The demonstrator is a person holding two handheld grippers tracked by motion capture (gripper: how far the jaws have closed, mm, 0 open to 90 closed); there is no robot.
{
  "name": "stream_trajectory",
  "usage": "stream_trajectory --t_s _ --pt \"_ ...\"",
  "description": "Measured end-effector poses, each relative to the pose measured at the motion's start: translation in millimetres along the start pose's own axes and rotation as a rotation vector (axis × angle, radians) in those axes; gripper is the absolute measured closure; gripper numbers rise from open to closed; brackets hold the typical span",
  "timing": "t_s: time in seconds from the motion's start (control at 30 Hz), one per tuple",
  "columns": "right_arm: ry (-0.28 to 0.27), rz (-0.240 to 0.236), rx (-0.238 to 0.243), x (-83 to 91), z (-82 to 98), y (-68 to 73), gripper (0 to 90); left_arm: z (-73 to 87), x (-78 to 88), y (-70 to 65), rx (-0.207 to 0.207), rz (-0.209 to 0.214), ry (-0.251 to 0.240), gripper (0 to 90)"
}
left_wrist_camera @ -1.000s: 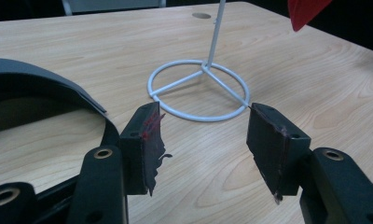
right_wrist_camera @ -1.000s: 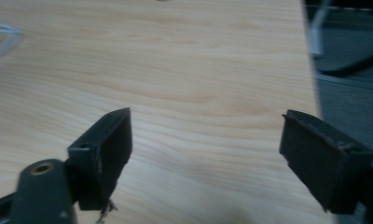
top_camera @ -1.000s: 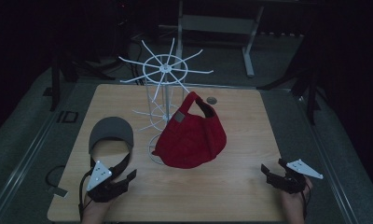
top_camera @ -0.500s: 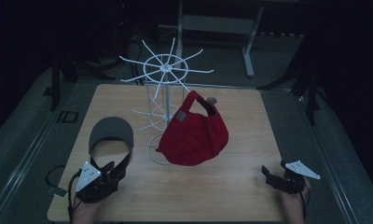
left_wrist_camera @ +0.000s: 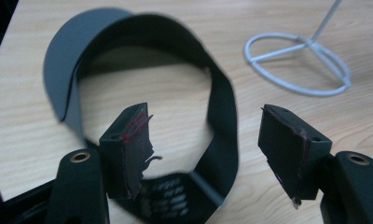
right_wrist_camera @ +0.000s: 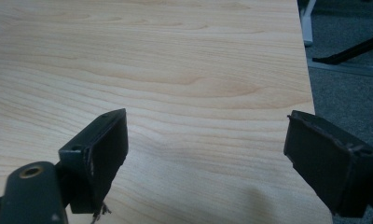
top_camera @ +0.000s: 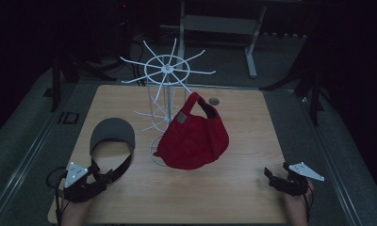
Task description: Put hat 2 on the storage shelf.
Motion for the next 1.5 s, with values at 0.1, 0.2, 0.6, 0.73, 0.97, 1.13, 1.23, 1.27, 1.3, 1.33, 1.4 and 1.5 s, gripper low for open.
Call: stream_trajectory --t_s 0.1,0.2,0.6,0.73,0.97,1.13,1.23,1.27,1.3,1.33,1.4,1.5 --pt "0.005 -0.003 0.004 -0.7 -0.2 0.0 13.4 8.0 0.1 5.4 0.032 -0.042 0.026 29.6" --pt "0.005 -0.003 0.005 -0.7 -0.2 0.3 13.5 11.8 -4.4 6.4 0.064 -0.068 0.061 26.7" --pt "0.009 0.001 0.011 -1.4 -0.3 0.6 13.5 13.1 -33.4 -2.4 0.029 -0.154 0.193 23.0" --pt "0.013 0.004 0.014 -1.5 -0.4 0.9 13.6 13.3 -37.0 -4.5 -0.004 -0.16 0.219 28.3" --pt "0.021 0.002 0.011 -1.9 -0.4 0.8 13.7 9.7 -37.5 -11.3 -0.064 -0.107 0.233 53.4" --pt "0.025 0.0 0.008 -2.2 -0.5 0.3 14.0 10.1 -37.1 -20.5 -0.108 -0.082 0.242 81.5" --pt "0.027 -0.001 0.006 -2.5 -0.5 0.2 14.0 10.4 -37.2 -24.4 -0.137 -0.103 0.242 84.1" --pt "0.027 -0.001 0.006 -2.5 -0.5 0.2 14.0 10.3 -36.9 -25.0 -0.144 -0.109 0.242 84.1" --pt "0.026 -0.003 0.004 -2.4 -0.5 0.1 14.0 10.6 -35.8 -23.9 -0.137 -0.107 0.235 84.4" --pt "0.027 -0.003 0.001 -2.2 -0.5 -0.1 14.0 10.5 -34.1 -22.8 -0.132 -0.101 0.223 84.6" --pt "0.025 -0.004 -0.003 -1.9 -0.4 -0.6 14.1 8.1 -28.5 -19.5 -0.12 -0.102 0.195 85.1" --pt "0.027 -0.003 -0.004 -2.1 -0.5 -0.7 14.1 -0.2 -15.0 -13.2 -0.091 -0.086 0.129 85.3"
Point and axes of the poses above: each handheld gripper's, and its own axes: x roughly backward along the jaws, z roughly out of its underside, y roughly to its left, the point moved 1 cm from there along -x, roughly forward along the jaws, and after that the axes turned 3 degrees about x, right-handed, at the moved point
